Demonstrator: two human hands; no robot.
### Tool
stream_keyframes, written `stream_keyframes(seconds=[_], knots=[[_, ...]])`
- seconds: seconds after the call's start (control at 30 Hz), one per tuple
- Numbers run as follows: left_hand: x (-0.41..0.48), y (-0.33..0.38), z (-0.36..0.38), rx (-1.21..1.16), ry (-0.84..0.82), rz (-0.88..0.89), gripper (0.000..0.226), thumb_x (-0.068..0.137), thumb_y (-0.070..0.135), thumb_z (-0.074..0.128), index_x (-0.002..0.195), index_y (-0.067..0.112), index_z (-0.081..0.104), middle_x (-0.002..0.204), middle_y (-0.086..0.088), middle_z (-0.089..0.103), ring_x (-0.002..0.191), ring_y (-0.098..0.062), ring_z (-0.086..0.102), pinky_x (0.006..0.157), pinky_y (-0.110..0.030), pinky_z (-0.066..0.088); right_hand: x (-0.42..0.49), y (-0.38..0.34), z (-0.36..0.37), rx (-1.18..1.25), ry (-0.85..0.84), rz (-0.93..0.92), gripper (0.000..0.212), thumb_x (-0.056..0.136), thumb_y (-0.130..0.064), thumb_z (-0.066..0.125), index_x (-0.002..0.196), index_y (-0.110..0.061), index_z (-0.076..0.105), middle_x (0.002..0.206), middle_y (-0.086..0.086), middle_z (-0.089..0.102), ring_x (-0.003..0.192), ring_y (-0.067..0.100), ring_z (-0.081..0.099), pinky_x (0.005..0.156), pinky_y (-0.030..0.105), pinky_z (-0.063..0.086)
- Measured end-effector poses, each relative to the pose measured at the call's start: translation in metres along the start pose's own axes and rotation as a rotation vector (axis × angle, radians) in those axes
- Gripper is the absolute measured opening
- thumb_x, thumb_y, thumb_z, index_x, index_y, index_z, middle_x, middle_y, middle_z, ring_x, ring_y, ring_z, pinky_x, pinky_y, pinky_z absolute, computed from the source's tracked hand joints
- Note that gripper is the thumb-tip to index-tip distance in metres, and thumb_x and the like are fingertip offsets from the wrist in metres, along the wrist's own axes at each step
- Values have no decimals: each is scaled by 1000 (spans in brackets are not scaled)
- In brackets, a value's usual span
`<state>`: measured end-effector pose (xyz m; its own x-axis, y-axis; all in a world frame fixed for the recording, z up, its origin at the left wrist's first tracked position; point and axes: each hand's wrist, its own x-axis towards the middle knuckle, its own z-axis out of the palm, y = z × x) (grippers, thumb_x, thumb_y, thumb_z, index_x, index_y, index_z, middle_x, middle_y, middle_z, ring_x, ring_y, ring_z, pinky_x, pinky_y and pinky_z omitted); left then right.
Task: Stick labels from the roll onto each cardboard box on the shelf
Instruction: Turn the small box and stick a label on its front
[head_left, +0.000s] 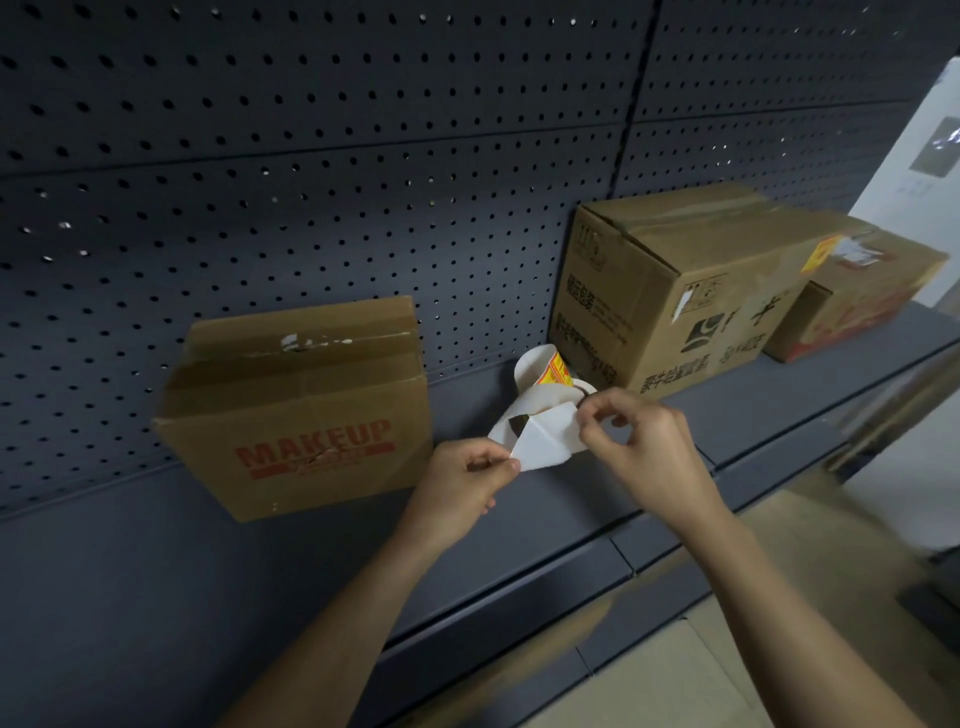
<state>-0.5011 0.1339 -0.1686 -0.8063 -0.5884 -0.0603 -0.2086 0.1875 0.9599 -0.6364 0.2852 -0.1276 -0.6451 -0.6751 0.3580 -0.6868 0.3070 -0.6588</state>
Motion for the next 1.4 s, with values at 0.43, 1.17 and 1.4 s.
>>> stream_keyframes(seconds=[0.43, 1.17, 1.4], knots=[[1, -26, -8, 189, 6, 17, 8, 89, 21, 68, 85, 14, 68, 47, 12, 49, 50, -6, 46, 61, -36, 46, 13, -6, -15, 27, 213, 40, 11, 88, -13, 64, 80, -20, 65, 69, -10, 62, 64, 5, 53, 58, 11, 37], [-59, 45, -51, -592, 80, -205, 43, 96, 43, 54, 106, 4, 70, 89, -13, 75, 68, -20, 69, 69, -32, 55, -14, -63, 50, -85, 246, -583, 11, 95, -17, 63, 89, -11, 70, 91, -2, 66, 66, 12, 58, 53, 31, 51], [-62, 40, -67, -601, 142, -182, 14, 97, 16, 61, 89, 6, 67, 72, -10, 71, 64, -20, 67, 63, -28, 55, -19, -69, 60, -86, 89, -728, 9, 93, -16, 68, 93, -9, 74, 97, 3, 67, 82, 19, 66, 68, 32, 54]])
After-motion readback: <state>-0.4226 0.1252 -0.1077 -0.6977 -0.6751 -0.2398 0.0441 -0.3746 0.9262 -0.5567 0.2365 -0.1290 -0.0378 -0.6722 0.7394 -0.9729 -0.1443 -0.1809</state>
